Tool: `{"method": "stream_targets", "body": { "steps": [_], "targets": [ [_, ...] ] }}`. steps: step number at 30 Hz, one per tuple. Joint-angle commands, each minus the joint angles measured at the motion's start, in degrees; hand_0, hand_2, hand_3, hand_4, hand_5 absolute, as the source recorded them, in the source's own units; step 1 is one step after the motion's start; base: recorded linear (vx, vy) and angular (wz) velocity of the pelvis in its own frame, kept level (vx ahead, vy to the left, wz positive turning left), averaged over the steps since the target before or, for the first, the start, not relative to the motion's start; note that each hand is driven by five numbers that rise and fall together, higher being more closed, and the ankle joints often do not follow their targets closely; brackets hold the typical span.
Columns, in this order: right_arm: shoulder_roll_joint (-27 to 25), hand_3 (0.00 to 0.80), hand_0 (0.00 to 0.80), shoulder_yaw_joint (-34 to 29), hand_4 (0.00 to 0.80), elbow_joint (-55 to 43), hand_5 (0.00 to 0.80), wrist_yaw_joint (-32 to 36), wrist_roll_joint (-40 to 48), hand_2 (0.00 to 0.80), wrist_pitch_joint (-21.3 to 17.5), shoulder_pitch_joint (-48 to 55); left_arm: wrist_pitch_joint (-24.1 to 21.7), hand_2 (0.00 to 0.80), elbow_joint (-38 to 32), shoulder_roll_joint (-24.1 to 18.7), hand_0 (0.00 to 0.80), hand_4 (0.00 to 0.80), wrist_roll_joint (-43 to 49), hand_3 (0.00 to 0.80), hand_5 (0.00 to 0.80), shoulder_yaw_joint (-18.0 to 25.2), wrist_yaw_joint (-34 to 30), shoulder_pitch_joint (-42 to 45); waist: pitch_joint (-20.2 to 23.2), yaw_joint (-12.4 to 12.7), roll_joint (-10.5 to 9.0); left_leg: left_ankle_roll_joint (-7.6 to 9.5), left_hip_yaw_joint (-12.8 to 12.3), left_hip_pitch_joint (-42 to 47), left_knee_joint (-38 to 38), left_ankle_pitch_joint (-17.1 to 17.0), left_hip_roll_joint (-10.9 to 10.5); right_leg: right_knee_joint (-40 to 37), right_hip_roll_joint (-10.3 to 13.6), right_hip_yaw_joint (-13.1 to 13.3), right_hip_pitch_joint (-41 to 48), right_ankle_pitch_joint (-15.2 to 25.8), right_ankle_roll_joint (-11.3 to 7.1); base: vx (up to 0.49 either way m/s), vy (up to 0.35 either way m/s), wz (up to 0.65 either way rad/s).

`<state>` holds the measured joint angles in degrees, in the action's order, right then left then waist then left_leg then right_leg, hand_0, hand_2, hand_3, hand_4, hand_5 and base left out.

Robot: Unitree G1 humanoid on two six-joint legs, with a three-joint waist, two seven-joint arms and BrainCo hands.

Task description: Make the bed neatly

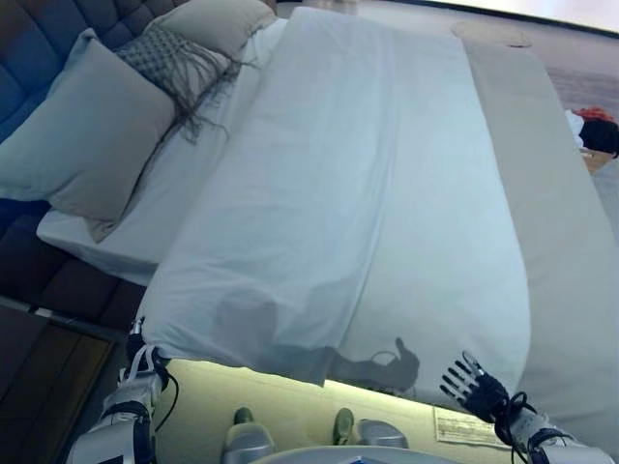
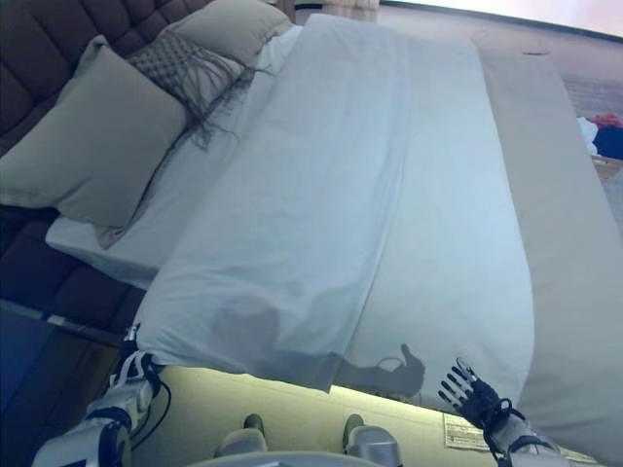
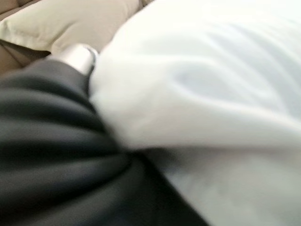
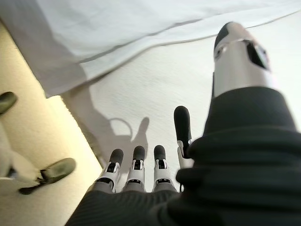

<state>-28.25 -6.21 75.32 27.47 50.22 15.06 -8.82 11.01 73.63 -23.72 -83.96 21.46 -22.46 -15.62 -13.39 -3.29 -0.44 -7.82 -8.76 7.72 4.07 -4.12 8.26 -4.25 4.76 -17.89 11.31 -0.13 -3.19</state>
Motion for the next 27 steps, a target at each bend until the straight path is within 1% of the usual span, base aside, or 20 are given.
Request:
{"method": "stream_targets", "body": {
  "steps": [1, 6, 9, 11, 15, 20, 21, 22, 23, 27],
  "targets": [
    [-2.2, 0.0, 0.0, -0.7, 0.0, 1.3, 0.0, 0.5, 0.7, 0.0, -0.3, -1.2, -4.2, 0.8, 3.1, -7.0, 0.8, 0.8, -3.2, 0.8, 0.8, 6.9, -0.1, 9.2, 3.3, 4.6, 1.85, 0.42, 0.7, 0.8, -3.5, 5.3, -0.7, 5.5, 5.9, 1.2, -4.0, -0.7, -3.8, -0.015, 0.22, 0.03],
    [-1.7, 0.0, 0.0, 0.6, 0.0, 0.2, 0.0, 0.9, 1.0, 0.0, -1.1, -1.1, -3.9, 0.8, 2.6, -7.8, 0.8, 0.8, -2.4, 0.8, 0.8, 6.9, 0.1, 10.1, 2.8, 5.1, 1.51, 1.49, -0.1, 0.9, -3.9, 6.5, -1.8, 3.7, 7.3, 1.1, -3.5, 0.5, -4.98, -0.036, 0.214, -0.1],
    [-1.6, 0.0, 0.0, 0.6, 0.0, -0.2, 0.0, 0.8, 1.5, 0.0, -0.9, -0.8, -4.0, 0.8, -0.1, -7.8, 0.8, 0.8, -2.1, 0.8, 0.8, 6.6, 1.9, 10.0, 2.7, 5.8, 1.05, 2.1, 0.0, 0.8, -4.1, 7.2, -2.5, 3.1, 8.2, 0.9, -3.5, 1.4, -5.96, -0.04, 0.152, -0.02],
    [-1.4, 0.0, 0.0, 0.7, 0.0, -0.6, 0.0, 1.1, 1.7, 0.0, -0.8, -0.8, -3.4, 0.8, -0.8, -8.3, 0.8, 0.8, -1.8, 0.8, 0.8, 6.4, 2.0, 9.9, 2.4, 6.1, 0.76, 2.6, -0.3, 0.7, -4.3, 7.7, -2.9, 3.0, 8.9, 0.8, -3.9, 2.2, -6.67, -0.052, 0.124, -0.01],
    [-0.3, 0.0, 0.0, 1.2, 0.0, -1.3, 0.0, 1.6, 1.7, 0.0, -1.3, -0.9, -2.0, 0.8, -0.8, -9.0, 0.8, 0.8, -1.4, 0.8, 0.8, 5.7, 1.2, 9.1, 1.9, 6.5, 0.1, 3.47, -1.2, 0.0, -5.5, 8.7, -3.5, 3.1, 10.5, 1.0, -5.1, 3.3, -7.87, -0.061, 0.08, 0.0],
    [0.0, 0.0, 0.0, 1.3, 0.0, -1.1, 0.0, 2.0, 1.5, 0.0, -1.5, -1.2, -0.8, 0.8, 1.2, -9.0, 0.8, 0.8, -1.1, 0.8, 0.8, 4.9, 0.1, 7.6, 1.7, 6.5, -0.6, 4.17, -2.0, -0.8, -6.9, 9.7, -4.0, 3.3, 11.5, 1.4, -6.1, 4.0, -8.73, -0.054, 0.044, 0.0],
    [-0.1, 0.0, 0.0, 1.3, 0.0, -1.1, 0.0, 2.0, 1.4, 0.0, -1.3, -1.3, -0.7, 0.662, 1.4, -8.9, 0.662, 0.662, -0.9, 0.662, 0.662, 4.7, 0.3, 7.4, 1.7, 6.5, -0.75, 4.25, -2.2, -0.9, -7.2, 9.8, -4.1, 3.3, 11.6, 1.5, -6.1, 4.1, -8.83, -0.038, 0.024, 0.02],
    [-0.1, 0.0, 0.0, 1.2, 0.0, -1.1, 0.0, 1.9, 1.3, 0.0, -1.2, -1.3, -0.5, 0.257, 1.7, -8.8, 0.257, 0.257, -0.7, 0.257, 0.257, 4.7, 0.2, 7.3, 1.6, 6.5, -0.87, 4.33, -2.4, -0.9, -7.3, 10.0, -4.1, 3.4, 11.7, 1.6, -6.2, 4.2, -8.91, -0.035, 0.02, 0.02],
    [-0.1, 0.0, 0.0, 1.1, 0.0, -1.2, 0.0, 1.8, 1.2, 0.0, -1.1, -1.3, -0.5, 0.0, 1.9, -8.7, 0.0, 0.0, -0.7, 0.0, 0.0, 4.7, 0.3, 7.2, 1.6, 6.5, -0.99, 4.4, -2.5, -0.8, -7.4, 10.1, -4.1, 3.4, 11.8, 1.6, -6.2, 4.3, -8.99, 0.0, 0.0, 0.0],
    [0.0, 0.0, 0.0, 0.8, 0.0, -1.1, 0.0, 1.7, 0.6, 0.0, -0.9, -1.0, -0.5, 0.0, 2.0, -8.2, 0.0, 0.0, -0.7, 0.0, 0.0, 4.7, 0.8, 7.0, 1.7, 6.6, -1.4, 4.57, -2.8, -0.6, -7.7, 10.4, -4.0, 3.5, 11.9, 1.6, -6.1, 4.4, -9.2, -0.02, 0.004, 0.05]
  ]
}}
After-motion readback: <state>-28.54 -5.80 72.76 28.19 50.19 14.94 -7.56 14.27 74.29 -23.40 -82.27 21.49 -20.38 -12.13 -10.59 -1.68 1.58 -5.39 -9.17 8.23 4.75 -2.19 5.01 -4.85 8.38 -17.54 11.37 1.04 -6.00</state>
